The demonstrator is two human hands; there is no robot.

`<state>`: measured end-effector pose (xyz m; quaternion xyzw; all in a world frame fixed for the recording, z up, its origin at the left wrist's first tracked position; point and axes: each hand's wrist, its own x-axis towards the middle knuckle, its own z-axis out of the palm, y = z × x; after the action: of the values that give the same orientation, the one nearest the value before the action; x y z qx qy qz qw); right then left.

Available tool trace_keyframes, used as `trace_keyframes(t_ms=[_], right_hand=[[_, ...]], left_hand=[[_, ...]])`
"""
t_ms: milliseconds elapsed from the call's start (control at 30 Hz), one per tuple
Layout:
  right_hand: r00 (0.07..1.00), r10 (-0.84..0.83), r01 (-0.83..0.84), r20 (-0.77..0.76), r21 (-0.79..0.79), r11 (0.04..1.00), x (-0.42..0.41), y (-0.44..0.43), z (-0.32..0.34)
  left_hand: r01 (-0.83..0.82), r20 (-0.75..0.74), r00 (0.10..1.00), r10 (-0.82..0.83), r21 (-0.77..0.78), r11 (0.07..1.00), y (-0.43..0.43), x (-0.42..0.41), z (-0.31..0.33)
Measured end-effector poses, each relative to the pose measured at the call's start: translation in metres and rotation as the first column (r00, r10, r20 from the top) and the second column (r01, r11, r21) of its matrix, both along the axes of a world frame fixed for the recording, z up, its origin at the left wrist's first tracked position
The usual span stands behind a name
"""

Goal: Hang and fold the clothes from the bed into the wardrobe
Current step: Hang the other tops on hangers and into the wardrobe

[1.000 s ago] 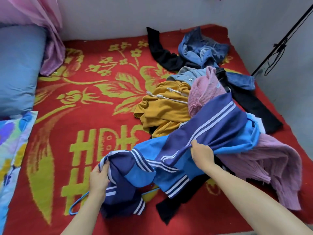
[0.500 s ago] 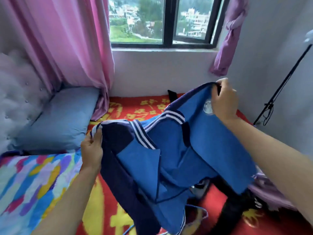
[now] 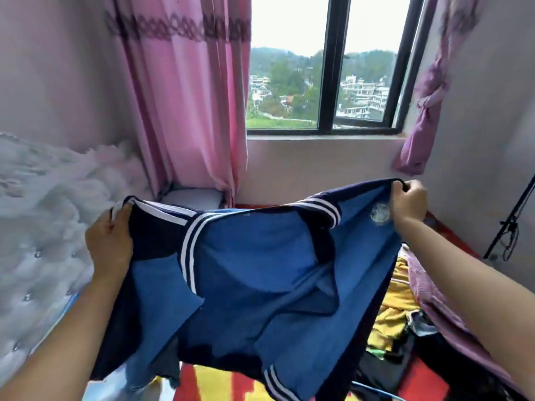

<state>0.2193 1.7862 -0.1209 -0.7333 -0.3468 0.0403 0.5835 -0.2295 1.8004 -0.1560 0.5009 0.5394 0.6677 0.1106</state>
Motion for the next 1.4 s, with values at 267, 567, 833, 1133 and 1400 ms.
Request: trace_keyframes(t_ms=[267,567,833,1133,1400], right_hand=[[0.992,-0.037,0.026,0.118,0.100,0.995,-0.039,0.017,0.009],[0.963,0.154,-0.142,0.223,-0.068,0.988,-0.032,0.097,-0.036],[0.897,0.437,-0.344,-0.070,-0.730,0.590,-0.070,0.199,-0.214],[0.845,0.453,-0.318,-0.284,-0.948,0.000,-0.032,0.039,-0.458],[0.809,0.566,-0.096,-0.161,-0.985,-0.144,-0.018,0.006,-0.536]], left_hand=[[-0.238,0.168,0.959,0.227,0.048,0.970,0.024,-0.082,0.010],[-0.329,0.014,0.939,0.343,-0.248,0.911,0.096,-0.094,-0.056],[-0.313,-0.232,0.947,0.222,-0.816,0.486,0.161,-0.025,-0.199],[-0.169,-0.197,0.923,-0.330,-0.979,0.113,0.026,0.072,-0.404],[-0.218,-0.235,0.892,-0.385,-0.972,0.088,0.005,0.094,-0.458]])
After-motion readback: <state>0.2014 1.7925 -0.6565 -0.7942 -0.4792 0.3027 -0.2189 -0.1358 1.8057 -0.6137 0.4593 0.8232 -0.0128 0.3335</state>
